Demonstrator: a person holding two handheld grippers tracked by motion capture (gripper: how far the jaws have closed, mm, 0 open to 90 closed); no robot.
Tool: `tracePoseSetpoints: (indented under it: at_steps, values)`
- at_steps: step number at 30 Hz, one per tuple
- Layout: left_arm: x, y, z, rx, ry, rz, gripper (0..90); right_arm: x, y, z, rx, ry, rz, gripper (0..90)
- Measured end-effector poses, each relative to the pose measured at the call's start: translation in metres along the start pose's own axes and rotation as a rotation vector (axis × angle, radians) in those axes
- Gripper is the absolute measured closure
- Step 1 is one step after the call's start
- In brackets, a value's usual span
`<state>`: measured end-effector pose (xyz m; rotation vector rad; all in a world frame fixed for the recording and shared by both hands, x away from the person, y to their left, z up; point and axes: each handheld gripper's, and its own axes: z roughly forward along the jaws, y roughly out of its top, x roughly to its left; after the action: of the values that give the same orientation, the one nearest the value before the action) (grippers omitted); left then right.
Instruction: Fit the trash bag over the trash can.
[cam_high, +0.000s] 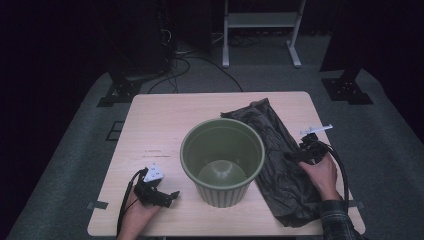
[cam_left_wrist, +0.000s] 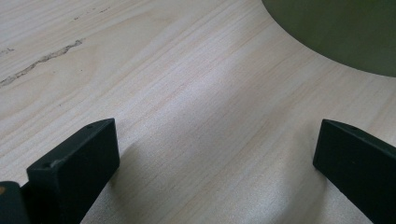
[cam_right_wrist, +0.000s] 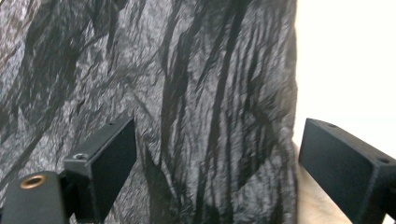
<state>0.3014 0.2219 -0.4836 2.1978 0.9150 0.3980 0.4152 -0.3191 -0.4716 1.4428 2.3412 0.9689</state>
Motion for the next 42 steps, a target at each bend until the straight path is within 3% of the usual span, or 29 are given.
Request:
tracePoseSetpoints:
  at_steps: [9, 27, 42]
  values:
    - [0.000, 0.000, 0.000, 0.001, 0.000, 0.000, 0.0, 0.014, -0.004, 0.002, -0.020, 0.042, -0.034, 10.0]
    - [0.000, 0.000, 0.000, 0.000, 0.000, 0.001, 0.0, 0.057, -0.005, 0.009, -0.019, 0.144, -0.112, 9.9]
    - [0.000, 0.000, 0.000, 0.000, 0.000, 0.001, 0.0, 0.104, -0.007, 0.023, -0.037, 0.192, -0.223, 10.2]
